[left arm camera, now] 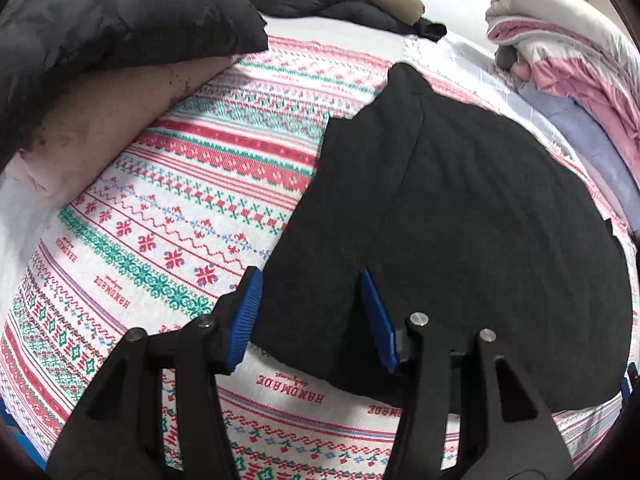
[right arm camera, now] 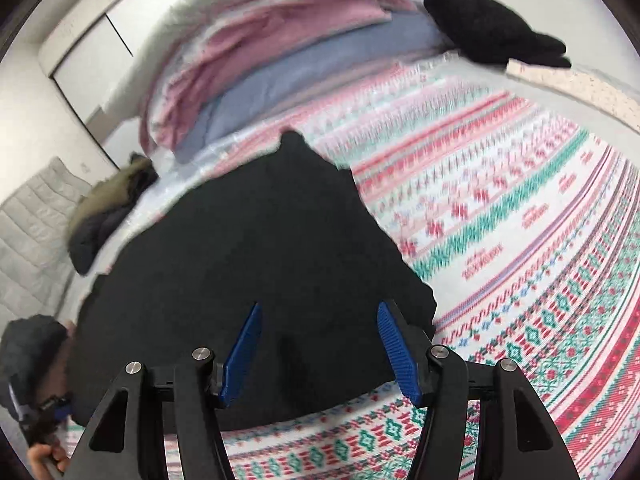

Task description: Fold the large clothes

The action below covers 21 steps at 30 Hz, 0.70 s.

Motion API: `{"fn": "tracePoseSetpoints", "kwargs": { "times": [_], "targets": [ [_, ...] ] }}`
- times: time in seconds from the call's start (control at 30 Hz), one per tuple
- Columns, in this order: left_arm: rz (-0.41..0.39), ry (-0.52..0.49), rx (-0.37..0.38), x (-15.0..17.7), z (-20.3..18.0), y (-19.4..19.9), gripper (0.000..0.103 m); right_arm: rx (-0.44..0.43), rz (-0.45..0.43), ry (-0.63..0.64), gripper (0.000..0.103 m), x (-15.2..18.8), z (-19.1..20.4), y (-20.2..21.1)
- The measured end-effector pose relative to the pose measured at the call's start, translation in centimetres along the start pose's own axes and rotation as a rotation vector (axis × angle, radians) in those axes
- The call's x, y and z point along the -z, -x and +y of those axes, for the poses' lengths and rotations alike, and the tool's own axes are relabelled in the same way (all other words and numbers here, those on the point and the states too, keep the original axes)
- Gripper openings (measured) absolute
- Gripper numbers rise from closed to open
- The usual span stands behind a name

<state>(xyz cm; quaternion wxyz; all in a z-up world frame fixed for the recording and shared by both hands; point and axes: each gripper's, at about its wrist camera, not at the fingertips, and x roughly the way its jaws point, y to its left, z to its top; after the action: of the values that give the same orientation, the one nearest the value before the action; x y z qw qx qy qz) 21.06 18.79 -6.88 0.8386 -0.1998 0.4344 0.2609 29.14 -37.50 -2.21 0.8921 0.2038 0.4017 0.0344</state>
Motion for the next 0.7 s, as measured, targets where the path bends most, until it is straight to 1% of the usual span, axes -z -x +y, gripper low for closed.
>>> {"fn": "tracePoseSetpoints", "kwargs": {
  "times": [0.03,0.07,0.1,0.17,0.23,0.3,0.43,0.5,0.6,0.67,0.7],
  "targets": [
    [0.004,-0.002,-0.005,0.1,-0.1,-0.2,0.052,0.032,0.009,0.019,0.05,0.0,0.1,-0.7],
    [0.001,-0.004,-0.013,0.2,-0.2,-0.2,0.051,0.073,0.008,0.039,0.038,0.0,0.2,-1.2],
    [-0.002,-0.006,-0.018,0.2,-0.4,-0.2,0.05,0.096,0.003,0.044,0.034,-0.2,0.3,-1.5],
    [0.005,-0.004,-0.025,0.3,-0.4,-0.3,0.049,0.084,0.002,0.012,0.029,-0.6,-0.3,-1.8],
    [0.017,0.011,-0.021,0.4,-0.3,-0.5,0.048,0.081,0.005,0.004,0.029,-0.7,-0.6,-2.3],
    [0.02,0.012,-0.02,0.4,-0.2,-0.6,0.048,0.095,0.004,0.015,0.029,-0.5,-0.5,-3.3],
    [0.017,0.013,-0.016,0.3,0.0,-0.6,0.048,0.164,-0.008,0.062,0.029,-0.4,0.4,-3.7],
    [0.013,0.021,0.0,0.2,0.1,-0.4,0.047,0.18,-0.005,0.071,0.029,-0.9,0.9,-4.3],
    [0.024,0.034,0.068,-0.6,0.9,0.1,0.048,0.169,-0.018,0.067,0.03,-0.9,0.8,-3.7],
    [0.021,0.098,0.135,-1.4,2.5,0.7,0.05,0.153,-0.023,0.042,0.032,-1.1,0.5,-2.9],
    [0.022,0.137,0.156,-1.8,3.2,0.9,0.051,0.136,-0.026,0.017,0.034,-1.4,0.3,-2.4]
  ]
}}
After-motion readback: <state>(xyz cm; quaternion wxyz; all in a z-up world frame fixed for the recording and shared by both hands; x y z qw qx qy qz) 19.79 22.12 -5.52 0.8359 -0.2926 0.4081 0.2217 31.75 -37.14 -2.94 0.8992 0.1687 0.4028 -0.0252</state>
